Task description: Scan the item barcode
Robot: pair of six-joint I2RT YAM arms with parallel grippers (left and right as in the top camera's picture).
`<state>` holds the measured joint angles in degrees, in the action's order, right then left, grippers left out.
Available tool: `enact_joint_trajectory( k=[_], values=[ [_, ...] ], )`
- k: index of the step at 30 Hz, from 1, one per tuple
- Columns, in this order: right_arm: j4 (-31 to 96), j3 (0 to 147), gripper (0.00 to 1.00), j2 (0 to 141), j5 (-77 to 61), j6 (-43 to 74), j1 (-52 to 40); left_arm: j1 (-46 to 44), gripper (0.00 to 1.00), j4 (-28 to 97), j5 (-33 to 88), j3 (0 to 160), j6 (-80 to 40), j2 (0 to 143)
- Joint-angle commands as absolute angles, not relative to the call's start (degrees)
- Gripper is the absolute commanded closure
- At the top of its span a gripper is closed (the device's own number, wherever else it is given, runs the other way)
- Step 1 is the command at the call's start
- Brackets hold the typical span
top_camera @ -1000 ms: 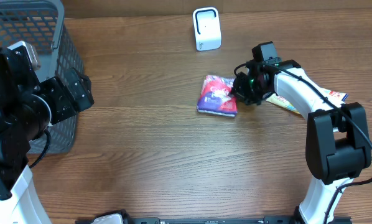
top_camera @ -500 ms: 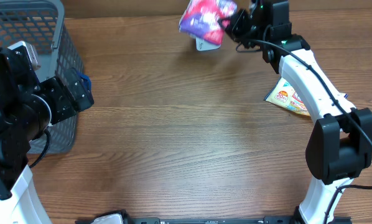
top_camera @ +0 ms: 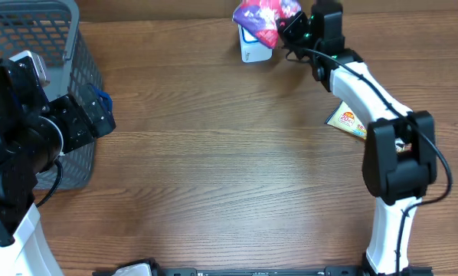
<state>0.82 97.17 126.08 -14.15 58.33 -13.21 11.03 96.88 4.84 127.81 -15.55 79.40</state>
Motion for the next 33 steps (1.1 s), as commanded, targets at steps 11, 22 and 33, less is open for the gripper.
enact_joint_trajectory(
  k=[11, 22, 33],
  values=[
    [2.85, 102.74, 0.96, 125.43, -14.04, 53.21, -12.84, 11.33, 0.0, 96.79, 4.32, 127.85, -16.32, 79.4],
    [30.92, 114.3, 0.96, 117.05, -8.97, 49.45, 4.75, 11.33, 0.0, 96.79, 4.32, 127.85, -16.32, 79.4],
    [46.85, 112.16, 0.96, 117.38, -7.88, 46.78, 33.3, 11.33, 0.0, 96.79, 4.32, 127.85, -16.32, 79.4]
  ],
)
